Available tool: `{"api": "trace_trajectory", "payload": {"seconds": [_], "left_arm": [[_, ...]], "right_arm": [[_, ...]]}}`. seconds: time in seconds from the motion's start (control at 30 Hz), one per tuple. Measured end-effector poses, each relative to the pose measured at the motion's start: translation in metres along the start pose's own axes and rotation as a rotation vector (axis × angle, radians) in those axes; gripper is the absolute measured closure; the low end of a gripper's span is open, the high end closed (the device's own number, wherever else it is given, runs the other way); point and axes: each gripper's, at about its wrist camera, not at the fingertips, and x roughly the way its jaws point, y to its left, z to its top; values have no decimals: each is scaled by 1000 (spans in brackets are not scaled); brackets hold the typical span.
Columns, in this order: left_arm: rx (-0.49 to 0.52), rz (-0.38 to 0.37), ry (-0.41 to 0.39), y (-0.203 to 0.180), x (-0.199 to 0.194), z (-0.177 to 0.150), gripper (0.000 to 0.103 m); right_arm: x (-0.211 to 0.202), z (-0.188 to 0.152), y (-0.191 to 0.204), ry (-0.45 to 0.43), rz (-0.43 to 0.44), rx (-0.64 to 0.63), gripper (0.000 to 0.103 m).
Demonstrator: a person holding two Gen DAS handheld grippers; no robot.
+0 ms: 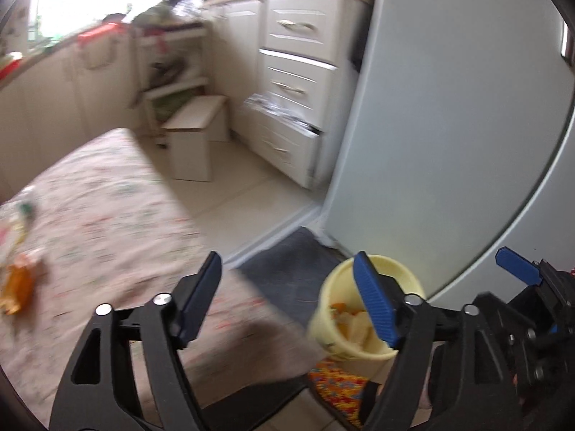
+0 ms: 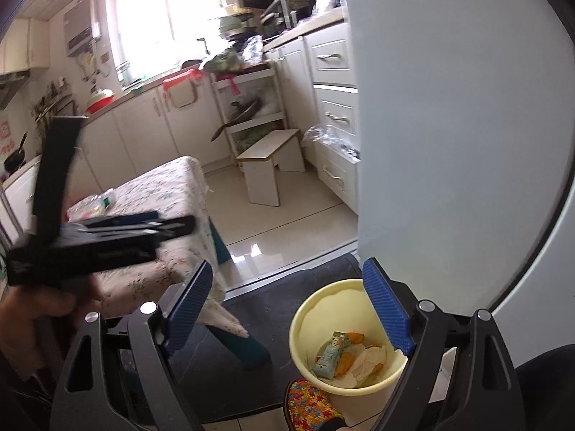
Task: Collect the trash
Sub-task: 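Open the right gripper over the bin while the left gripper drops the peel, then move both open grippers back to the table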
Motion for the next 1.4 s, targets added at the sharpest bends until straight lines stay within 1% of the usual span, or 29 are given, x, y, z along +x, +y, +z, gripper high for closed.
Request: {"api": "trace_trajectory", "payload": {"seconds": [0.1, 0.2, 0.27, 0.43, 0.57, 0.67, 0.8, 0.9, 1.0, 1.23, 1.3, 1.4], "left_arm": [[-29, 70, -39, 33, -34, -10, 19], [-73, 135, -76, 68, -62, -22, 16], [-128, 173, -93, 94, -75, -32, 16], [-295, 253, -107, 150, -97, -60, 16], [-425, 331, -127, 195, -126, -81, 16], [-523, 362, -142, 222, -144, -95, 16], [-601, 379, -163, 245, -160, -110, 16], [-633, 374, -178, 253, -167, -115, 15], [-657, 361, -184, 260, -170, -118, 15], [-686, 345, -189, 272, -171, -116, 14], [-664, 364, -184, 280, -168, -103, 14], [-594, 407, -156, 299, -156, -79, 14]], "right_arm": [[6, 1, 22, -6, 21, -67, 20], [9, -3, 46, -22, 42, -137, 18], [16, -3, 64, -15, 51, -177, 18], [21, -5, 114, -24, 114, -256, 17], [26, -9, 151, -13, 167, -303, 16], [30, -14, 178, -8, 200, -347, 16], [35, -23, 207, 6, 229, -410, 16], [37, -31, 226, 12, 250, -447, 16], [39, -35, 236, 18, 260, -469, 14], [48, -36, 243, 34, 266, -475, 14], [52, -34, 244, 42, 277, -461, 14], [59, -32, 248, 59, 295, -453, 14]]}}
